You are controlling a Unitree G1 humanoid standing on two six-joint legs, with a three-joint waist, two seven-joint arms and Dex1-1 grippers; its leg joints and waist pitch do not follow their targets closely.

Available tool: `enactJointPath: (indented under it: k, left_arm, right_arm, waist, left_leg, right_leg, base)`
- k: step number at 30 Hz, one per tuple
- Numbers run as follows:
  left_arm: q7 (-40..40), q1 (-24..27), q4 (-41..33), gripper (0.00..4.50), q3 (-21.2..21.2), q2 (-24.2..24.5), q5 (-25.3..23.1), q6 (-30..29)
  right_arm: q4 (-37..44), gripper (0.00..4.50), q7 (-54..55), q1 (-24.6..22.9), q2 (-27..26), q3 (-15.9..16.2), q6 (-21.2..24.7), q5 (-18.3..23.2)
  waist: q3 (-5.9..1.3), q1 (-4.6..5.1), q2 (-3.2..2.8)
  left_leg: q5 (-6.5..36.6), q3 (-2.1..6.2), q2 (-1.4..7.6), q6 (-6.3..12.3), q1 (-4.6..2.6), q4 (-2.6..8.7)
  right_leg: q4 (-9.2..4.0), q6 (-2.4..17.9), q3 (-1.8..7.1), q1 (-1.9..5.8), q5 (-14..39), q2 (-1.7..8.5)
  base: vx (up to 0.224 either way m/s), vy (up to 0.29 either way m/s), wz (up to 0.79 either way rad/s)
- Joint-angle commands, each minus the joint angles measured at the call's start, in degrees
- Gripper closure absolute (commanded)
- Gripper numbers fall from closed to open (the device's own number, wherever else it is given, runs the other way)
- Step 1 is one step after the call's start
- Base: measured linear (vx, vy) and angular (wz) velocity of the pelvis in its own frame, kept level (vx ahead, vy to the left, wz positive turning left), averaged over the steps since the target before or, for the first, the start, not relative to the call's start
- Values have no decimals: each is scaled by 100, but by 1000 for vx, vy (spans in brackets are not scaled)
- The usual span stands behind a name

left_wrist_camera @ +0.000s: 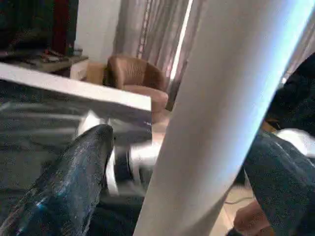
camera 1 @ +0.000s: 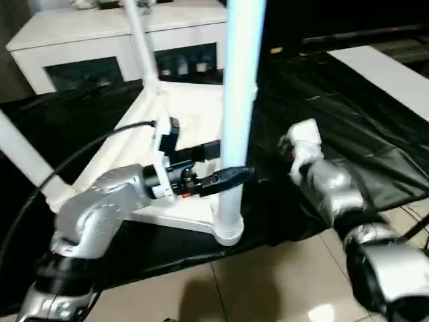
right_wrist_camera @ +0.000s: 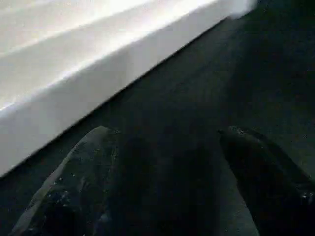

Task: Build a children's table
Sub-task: Rotate table base

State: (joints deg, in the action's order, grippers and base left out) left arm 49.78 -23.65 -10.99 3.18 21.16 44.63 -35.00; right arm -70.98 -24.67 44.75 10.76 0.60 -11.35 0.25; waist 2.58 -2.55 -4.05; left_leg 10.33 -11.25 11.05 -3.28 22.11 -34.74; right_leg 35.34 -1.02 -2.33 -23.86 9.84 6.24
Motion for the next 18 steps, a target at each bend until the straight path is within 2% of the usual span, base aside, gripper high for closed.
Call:
enactJointPath:
  k: [1,2,6,7,8,10,12,13,15,16,18]
  left_arm:
    - [-97,105,-120,5,-33,44,-47,-56]
    - [-117,126,-150,5,-8,28,-59,-62]
    - [-95,52,-133,5,86,-33,-70,-98]
    - [-71,30,-123,5,118,-39,-83,-101]
    - [-33,-70,-51,5,222,-120,-116,-111]
    - [-37,-107,-38,5,259,-155,-113,-130]
    - [-15,-199,-46,5,405,-268,-100,-163]
    - [-15,-229,-54,5,451,-314,-95,-168]
    - [-42,-307,-55,5,515,-418,-96,-163]
    - [-114,-359,-23,5,513,-511,-111,-128]
    - [-186,-414,20,5,524,-629,-126,-84]
  right_arm:
    - [-6,79,-165,54,-129,77,-76,-30]
    - [-34,79,-201,60,-233,106,-98,-62]
    - [-88,79,-225,118,-451,177,-116,-110]
    - [-95,79,-214,129,-488,189,-123,-118]
    - [-94,79,-261,164,-642,231,-123,-140]
    - [-95,79,-305,177,-704,233,-130,-160]
    - [-53,79,-563,191,-884,273,-170,-174]
    - [-37,79,-648,194,-942,289,-185,-170]
    - [-23,79,-812,196,-1071,329,-202,-163]
    - [-22,79,-885,190,-1142,381,-211,-190]
    - [-15,79,-964,172,-1244,464,-235,-240]
  waist:
    - [-403,-37,48]
    - [-401,-37,55]
    - [-392,-60,-5]
    - [-388,-55,8]
    - [-382,-33,-44]
    - [-386,-34,-18]
    - [-384,-26,-17]
    - [-389,-20,17]
    - [-392,6,18]
    - [-393,32,47]
    - [-391,44,40]
  left_leg:
    - [1308,33,105,308,-67,384]
    - [1317,31,111,317,-69,386]
    - [1493,36,121,228,-110,406]
    - [1541,37,111,187,-101,416]
    - [1620,36,109,162,-106,421]
    - [1657,39,112,142,-111,422]
    - [1656,43,106,132,-97,427]
    - [1598,43,106,158,-88,423]
    - [1520,48,105,188,-71,420]
    - [1458,47,103,222,-56,416]
    - [1425,41,101,263,-61,407]
  right_leg:
    - [-315,1702,55,315,887,75]
    - [-314,1704,55,308,894,74]
    - [-321,1695,60,275,1003,67]
    - [-322,1677,61,285,994,67]
    - [-328,1676,63,275,996,66]
    - [-332,1682,64,284,985,71]
    - [-326,1684,63,299,964,75]
    - [-320,1694,64,307,928,78]
    - [-319,1710,62,321,874,90]
    - [-318,1730,62,332,811,88]
    - [-327,1751,65,326,801,91]
  base:
    - [0,0,0]
    - [0,0,0]
    - [0,0,0]
    - [0,0,0]
    - [0,0,0]
    - [0,0,0]
    - [0,0,0]
    - [0,0,0]
    - [0,0,0]
    - [0,0,0]
    - [0,0,0]
